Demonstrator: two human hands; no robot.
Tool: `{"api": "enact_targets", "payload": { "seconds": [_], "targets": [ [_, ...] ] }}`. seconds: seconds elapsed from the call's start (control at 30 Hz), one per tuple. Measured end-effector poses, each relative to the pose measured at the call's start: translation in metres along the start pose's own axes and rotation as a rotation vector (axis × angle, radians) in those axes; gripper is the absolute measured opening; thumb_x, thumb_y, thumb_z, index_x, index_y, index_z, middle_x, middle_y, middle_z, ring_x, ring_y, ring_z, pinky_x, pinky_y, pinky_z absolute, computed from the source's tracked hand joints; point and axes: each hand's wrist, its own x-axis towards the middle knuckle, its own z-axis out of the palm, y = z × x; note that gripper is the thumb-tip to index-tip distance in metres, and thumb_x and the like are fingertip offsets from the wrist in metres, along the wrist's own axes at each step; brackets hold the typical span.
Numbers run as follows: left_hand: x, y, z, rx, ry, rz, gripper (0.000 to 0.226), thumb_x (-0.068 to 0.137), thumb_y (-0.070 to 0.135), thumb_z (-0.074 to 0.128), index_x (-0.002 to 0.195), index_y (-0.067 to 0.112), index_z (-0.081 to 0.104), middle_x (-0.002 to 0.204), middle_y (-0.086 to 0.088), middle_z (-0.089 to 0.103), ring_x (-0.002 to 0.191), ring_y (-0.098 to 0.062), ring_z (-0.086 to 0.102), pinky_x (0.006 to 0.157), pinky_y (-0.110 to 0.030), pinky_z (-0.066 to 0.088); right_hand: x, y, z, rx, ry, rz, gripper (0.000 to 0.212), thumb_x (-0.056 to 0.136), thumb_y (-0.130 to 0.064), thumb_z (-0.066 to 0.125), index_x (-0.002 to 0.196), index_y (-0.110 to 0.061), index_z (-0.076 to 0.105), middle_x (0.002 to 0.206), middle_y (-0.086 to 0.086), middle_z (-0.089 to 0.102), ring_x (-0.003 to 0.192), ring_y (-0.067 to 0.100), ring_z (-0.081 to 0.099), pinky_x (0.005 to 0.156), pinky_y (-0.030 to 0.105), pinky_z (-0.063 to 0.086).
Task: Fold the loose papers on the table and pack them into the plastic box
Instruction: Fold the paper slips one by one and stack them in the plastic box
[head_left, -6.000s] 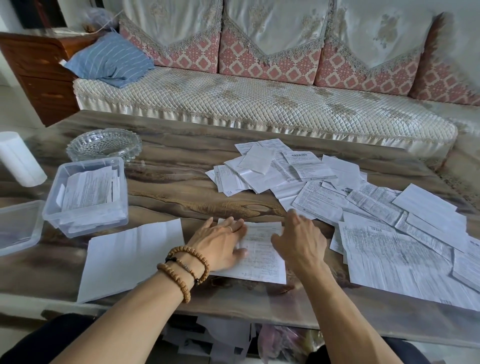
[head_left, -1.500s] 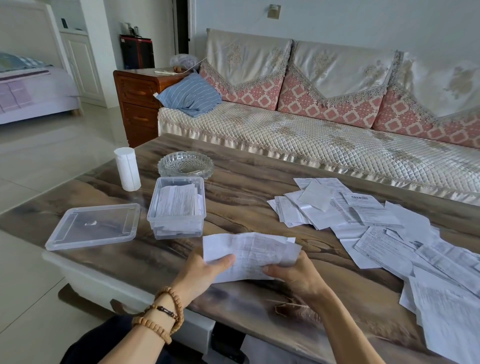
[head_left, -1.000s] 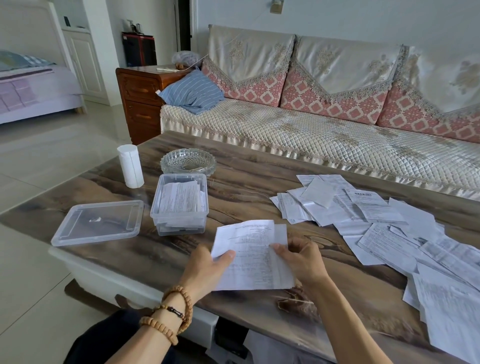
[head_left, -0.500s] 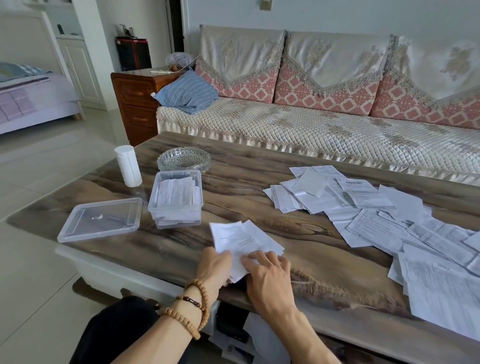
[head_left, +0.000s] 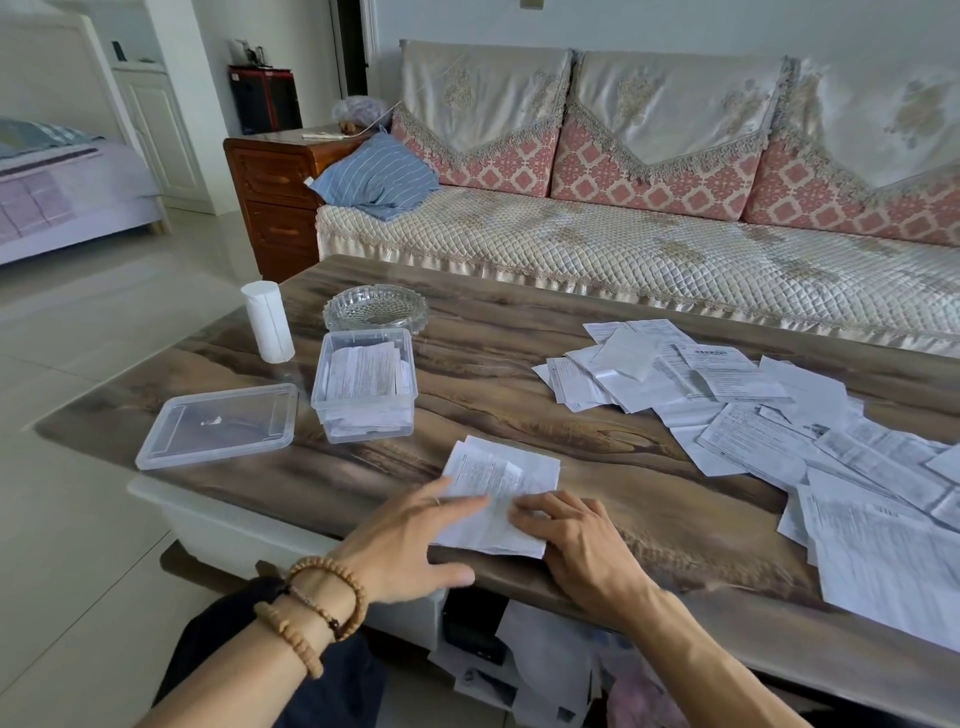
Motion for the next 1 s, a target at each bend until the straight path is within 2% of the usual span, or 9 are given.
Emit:
{"api": "enact_targets", "payload": {
  "seconds": [0.1,0.2,0.3,0.37,0.47,0.57,0.63,0.8,1.0],
  "targets": [
    [0.006,0.003,0.008,0.134,0.116,0.155,0.036,0.102,0.036,0.043,0.138,0.039,0.049,0.147,0.017,0.044,0.139,-0.006,0.034,0.118,-0.032,0.026,-0.001,0.009,-0.007,0.021,-0.074,-0.004,0.07,0.075,-0.026,0.018,0.131,-0.033,0.059,0.145,-0.012,0.048,0.135,0.009,0.041,0.097,0.032,0.038],
    [0.008,0.014,0.004,0.252,0.167,0.199,0.029,0.105,0.032,0.034,0.094,0.023,0.06,0.093,-0.001,0.069,0.075,-0.013,0.06,0.069,-0.025,0.049,-0.004,0.011,-0.014,0.173,-0.093,0.038,0.036,0.087,-0.019,0.047,0.111,-0.029,0.071,0.135,-0.007,0.06,0.132,0.002,0.045,0.101,0.022,0.042],
    [0.014,0.024,-0.005,0.308,0.172,0.174,0.033,0.105,0.033,0.034,0.076,0.022,0.047,0.064,0.001,0.055,0.047,-0.01,0.037,0.046,-0.019,0.026,-0.006,-0.002,-0.025,0.407,-0.058,0.196,0.017,0.084,-0.032,0.064,0.07,-0.031,0.071,0.074,-0.009,0.069,0.087,0.0,0.066,0.066,0.023,0.046],
    [0.022,0.026,-0.01,0.316,0.165,0.146,0.039,0.104,0.033,0.036,0.067,0.021,0.035,0.065,-0.001,0.054,0.051,-0.014,0.042,0.049,-0.023,0.03,-0.008,-0.003,-0.027,0.471,-0.028,0.284,0.04,0.088,-0.029,0.066,0.05,-0.027,0.053,0.046,-0.009,0.044,0.047,0.005,0.042,0.049,0.025,0.031],
    [0.033,0.025,-0.017,0.263,0.132,0.071,0.043,0.102,0.037,0.042,0.064,0.02,0.034,0.061,0.001,0.049,0.058,-0.02,0.049,0.058,-0.03,0.04,-0.002,-0.004,-0.033,0.476,-0.028,0.392,0.05,0.092,-0.028,0.063,0.05,-0.019,0.037,0.042,-0.009,0.034,0.044,0.008,0.028,0.046,0.021,0.022],
    [0.053,0.015,-0.021,0.111,0.129,-0.054,0.044,0.096,0.043,0.053,0.062,0.017,0.044,0.057,0.005,0.048,0.053,-0.014,0.048,0.054,-0.026,0.04,0.019,-0.003,-0.033,0.389,0.005,0.507,0.042,0.095,-0.036,0.056,0.059,-0.014,0.049,0.052,-0.009,0.05,0.051,0.007,0.043,0.051,0.024,0.033],
    [0.067,0.006,-0.02,-0.008,0.132,-0.134,0.043,0.09,0.042,0.063,0.059,0.015,0.05,0.057,0.004,0.055,0.054,-0.013,0.054,0.051,-0.024,0.039,0.034,-0.007,-0.03,0.323,0.04,0.576,0.036,0.093,-0.037,0.054,0.073,-0.008,0.06,0.07,0.002,0.065,0.071,0.024,0.06,0.061,0.031,0.04],
    [0.089,-0.002,-0.005,-0.109,0.18,-0.343,0.037,0.084,0.046,0.07,0.072,0.015,0.055,0.073,-0.001,0.059,0.072,-0.019,0.06,0.061,-0.026,0.043,0.053,-0.011,-0.011,0.265,0.145,0.715,0.032,0.086,-0.032,0.053,0.064,-0.009,0.049,0.07,0.012,0.062,0.074,0.038,0.056,0.061,0.034,0.038],
    [0.094,-0.002,0.001,-0.12,0.319,-0.427,0.039,0.082,0.051,0.069,0.083,0.016,0.052,0.083,-0.001,0.056,0.081,-0.022,0.056,0.068,-0.029,0.041,0.06,-0.008,0.003,0.136,0.206,0.765,0.028,0.093,-0.033,0.047,0.085,-0.008,0.056,0.094,0.018,0.066,0.091,0.04,0.06,0.067,0.035,0.041]
  ]
}}
